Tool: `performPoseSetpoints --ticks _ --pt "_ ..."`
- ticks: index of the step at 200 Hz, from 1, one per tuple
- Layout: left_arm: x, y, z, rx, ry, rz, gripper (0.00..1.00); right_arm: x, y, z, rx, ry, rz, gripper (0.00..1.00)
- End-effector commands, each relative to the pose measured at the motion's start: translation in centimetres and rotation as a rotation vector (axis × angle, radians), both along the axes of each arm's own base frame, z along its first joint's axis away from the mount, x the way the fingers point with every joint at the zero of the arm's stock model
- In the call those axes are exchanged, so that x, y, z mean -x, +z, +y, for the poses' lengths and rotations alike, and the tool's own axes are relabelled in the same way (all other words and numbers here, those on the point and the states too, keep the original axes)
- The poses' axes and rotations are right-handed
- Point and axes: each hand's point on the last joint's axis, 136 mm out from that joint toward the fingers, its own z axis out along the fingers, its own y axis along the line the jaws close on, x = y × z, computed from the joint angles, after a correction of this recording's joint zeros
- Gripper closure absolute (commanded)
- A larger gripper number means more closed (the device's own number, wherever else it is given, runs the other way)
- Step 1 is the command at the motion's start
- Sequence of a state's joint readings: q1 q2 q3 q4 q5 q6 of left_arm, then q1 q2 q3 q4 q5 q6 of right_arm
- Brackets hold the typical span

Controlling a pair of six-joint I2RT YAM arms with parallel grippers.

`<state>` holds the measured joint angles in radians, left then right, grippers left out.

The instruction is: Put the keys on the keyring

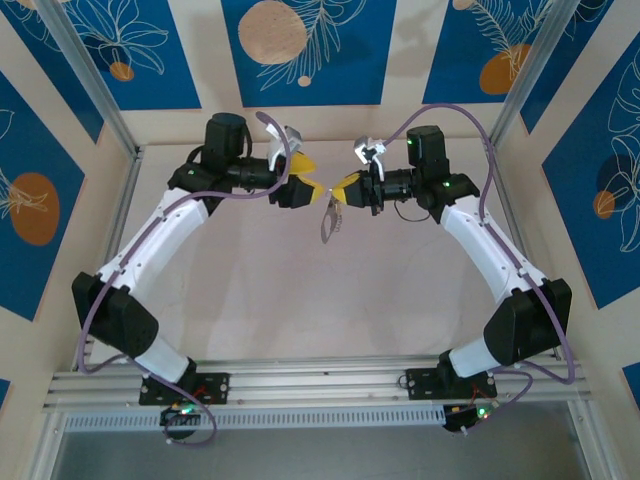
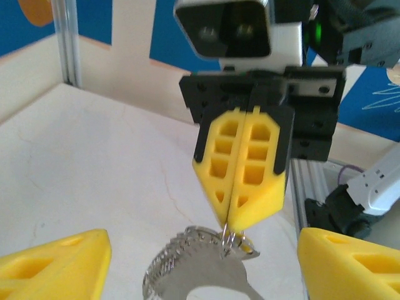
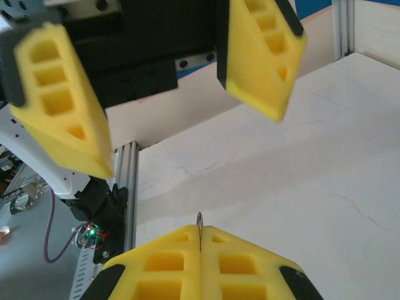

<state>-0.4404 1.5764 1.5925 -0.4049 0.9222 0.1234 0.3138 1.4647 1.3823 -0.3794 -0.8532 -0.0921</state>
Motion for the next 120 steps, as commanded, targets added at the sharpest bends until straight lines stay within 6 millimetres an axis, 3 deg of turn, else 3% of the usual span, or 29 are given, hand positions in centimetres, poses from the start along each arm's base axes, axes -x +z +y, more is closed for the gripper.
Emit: performPoseSetpoints --ticks 1,22,120 --pt "1.0 -0.5 0.1 -0.022 -0.066 0.033 0.27 0.8 1.7 0.2 -0.039 0.064 -0.026 1.00" --pt "1.1 -0.7 -0.1 -0.017 -0.085 0.056 0.37 0.9 1.8 0.2 -0.047 0.072 -0.023 1.00" --pt "1.0 -1.0 -1.4 -0.009 -0.112 0.080 0.38 0.9 1.9 0.8 -0.058 0.098 -0.017 1.00"
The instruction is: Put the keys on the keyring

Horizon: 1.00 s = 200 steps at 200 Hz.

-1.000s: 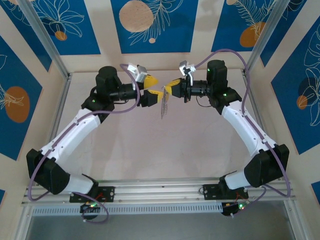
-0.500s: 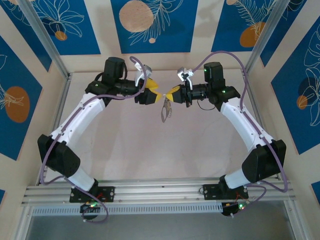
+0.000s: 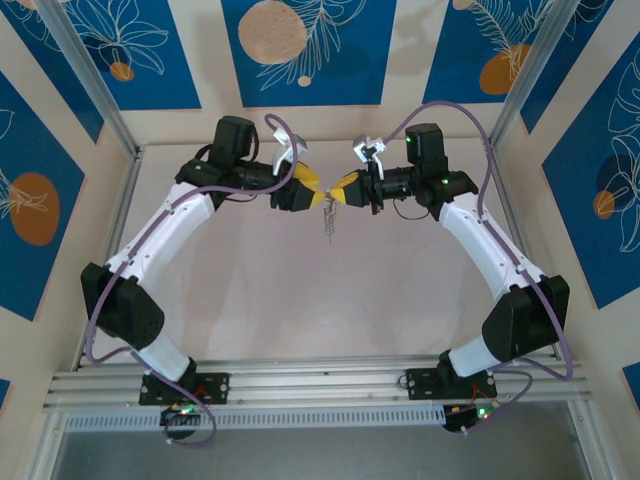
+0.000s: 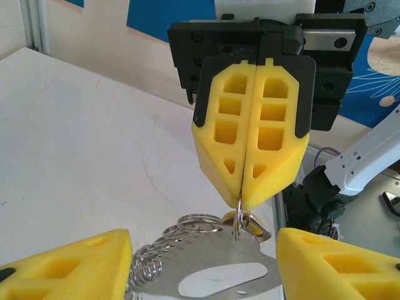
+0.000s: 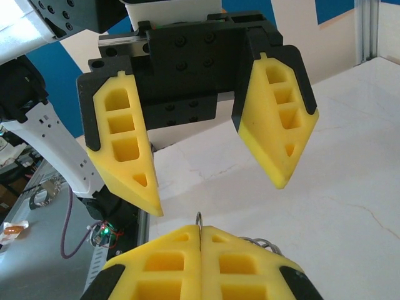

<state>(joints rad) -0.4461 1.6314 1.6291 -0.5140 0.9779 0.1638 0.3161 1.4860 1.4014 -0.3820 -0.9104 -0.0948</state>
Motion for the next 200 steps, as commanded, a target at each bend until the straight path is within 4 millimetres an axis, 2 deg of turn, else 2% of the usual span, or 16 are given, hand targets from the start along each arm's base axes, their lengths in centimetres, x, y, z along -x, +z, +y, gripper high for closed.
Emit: performPoseSetpoints --ticks 1,37,80,111,136,150,164,186,200 --pt "0.5 1.0 -0.9 0.026 -0.048 -0.009 0.38 0.5 1.5 0.4 -0.032 0.046 -0.029 1.00" --pt "0.5 0.9 -1.6 0.027 -0.065 -0.007 0.39 0.6 1.5 0.6 -0.035 0.049 -0.031 1.00" --pt "0.9 0.7 -2.0 0.026 -0.088 0.002 0.58 0.4 1.4 0.6 -0.033 0.043 -0.030 1.00" --pt "1.1 0.8 -2.1 0.029 -0.094 -0.004 0.77 0.3 1.4 0.6 -0.033 0.040 -0.034 1.00" --pt "1.2 1.2 -2.2 0.047 -0.092 -0.014 1.00 0.2 1.5 0.5 -0.030 0.027 -0.030 1.00" --pt "1.2 1.7 -2.2 0.069 -0.084 -0.023 1.00 -0.2 1.9 -0.1 -0.047 -0.003 -0.033 0.77" --pt "1.0 2.2 -2.1 0.100 -0.061 -0.041 1.00 -0.6 2.4 -1.4 -0.076 -0.056 -0.036 0.64" --pt "1.0 3.1 -2.0 0.159 -0.021 -0.059 1.00 -0.5 2.9 -3.4 -0.137 -0.135 -0.039 0.58" --pt "0.8 3.6 -1.8 0.192 0.010 -0.057 1.00 -0.5 2.5 -4.3 -0.158 -0.211 -0.030 0.58"
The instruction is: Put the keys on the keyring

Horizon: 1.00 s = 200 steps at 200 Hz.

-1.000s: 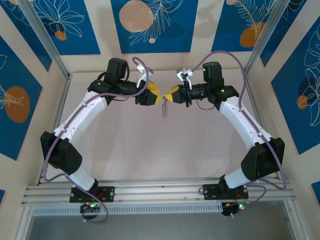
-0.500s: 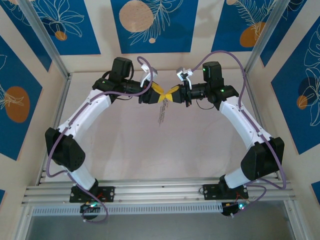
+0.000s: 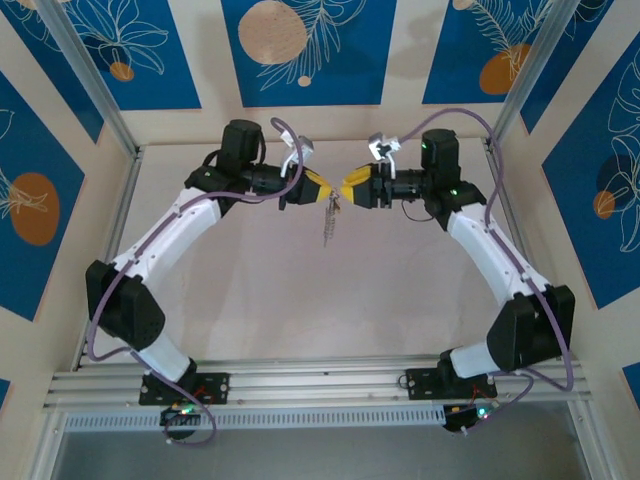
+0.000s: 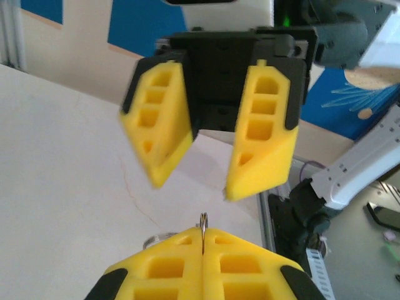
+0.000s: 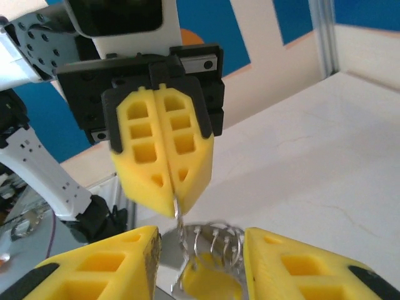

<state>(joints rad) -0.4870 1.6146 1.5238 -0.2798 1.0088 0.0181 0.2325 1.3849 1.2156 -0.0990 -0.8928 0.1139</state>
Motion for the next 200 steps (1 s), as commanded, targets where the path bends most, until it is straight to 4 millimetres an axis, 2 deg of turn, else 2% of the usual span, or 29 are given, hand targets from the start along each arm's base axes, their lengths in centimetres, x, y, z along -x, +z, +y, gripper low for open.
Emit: performPoseSetpoints --ticks 1,48,75,102,200 --pt "0.1 3.5 0.1 0.114 0.046 -0.073 1.00 0.7 2.5 -1.4 -0.089 -0.085 -0.047 0.58" --pt "0.5 4.1 0.4 0.207 0.128 -0.068 1.00 1.0 -0.7 -2.1 -0.114 -0.369 -0.063 0.52" --pt "1.0 4.3 0.5 0.220 0.136 -0.068 1.00 1.8 -1.8 -1.4 -0.102 -0.418 -0.117 0.50" --pt "1.4 4.5 0.5 0.224 0.132 -0.076 1.00 2.4 -1.7 -0.5 -0.090 -0.409 -0.157 0.50" --pt "2.2 5.1 0.2 0.230 0.111 -0.090 1.00 2.2 -0.1 1.5 -0.088 -0.356 -0.213 0.49"
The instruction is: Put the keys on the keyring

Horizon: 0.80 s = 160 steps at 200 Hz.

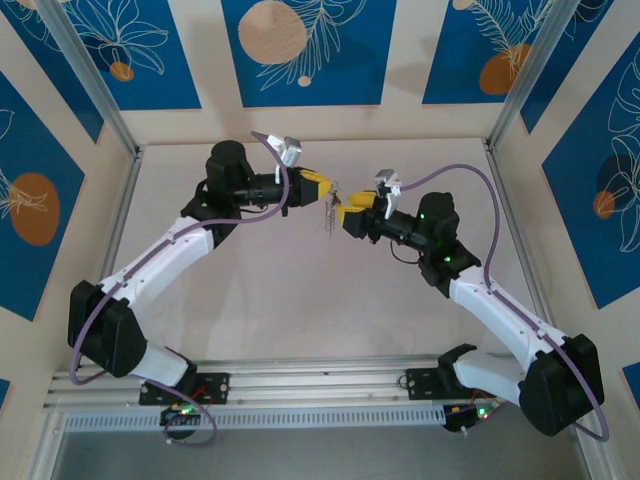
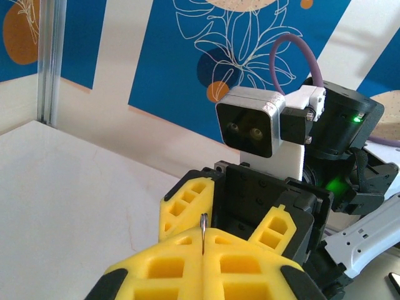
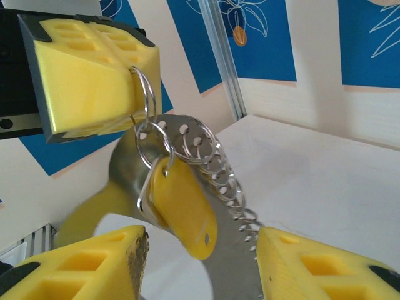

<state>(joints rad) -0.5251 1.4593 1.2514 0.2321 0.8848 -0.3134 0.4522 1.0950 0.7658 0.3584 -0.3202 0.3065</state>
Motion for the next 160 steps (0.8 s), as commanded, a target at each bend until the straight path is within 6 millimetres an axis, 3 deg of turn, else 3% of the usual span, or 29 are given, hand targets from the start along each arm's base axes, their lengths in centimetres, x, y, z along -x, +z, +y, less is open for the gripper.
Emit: performPoseSetpoints --ticks 1,49,84,103,160 --pt "1.1 2.2 0.1 0.040 -0.012 -0.062 1.00 -0.1 2.7 0.5 -0.017 0.008 -0.090 0.49" --pt "1.4 2.4 -0.1 0.048 -0.022 -0.066 1.00 -1.0 2.7 1.5 -0.002 0.020 -0.087 0.53" --pt "1.5 2.9 0.1 0.083 -0.007 -0.068 1.00 -0.4 2.5 1.8 0.001 0.056 -0.082 0.87" --pt "1.6 3.4 0.3 0.121 0.004 -0.072 1.00 0.1 2.5 1.9 0.002 0.074 -0.078 1.00" --pt "1.6 4.7 0.7 0.237 0.016 -0.057 1.00 1.2 2.3 2.8 0.003 0.117 -0.064 1.00"
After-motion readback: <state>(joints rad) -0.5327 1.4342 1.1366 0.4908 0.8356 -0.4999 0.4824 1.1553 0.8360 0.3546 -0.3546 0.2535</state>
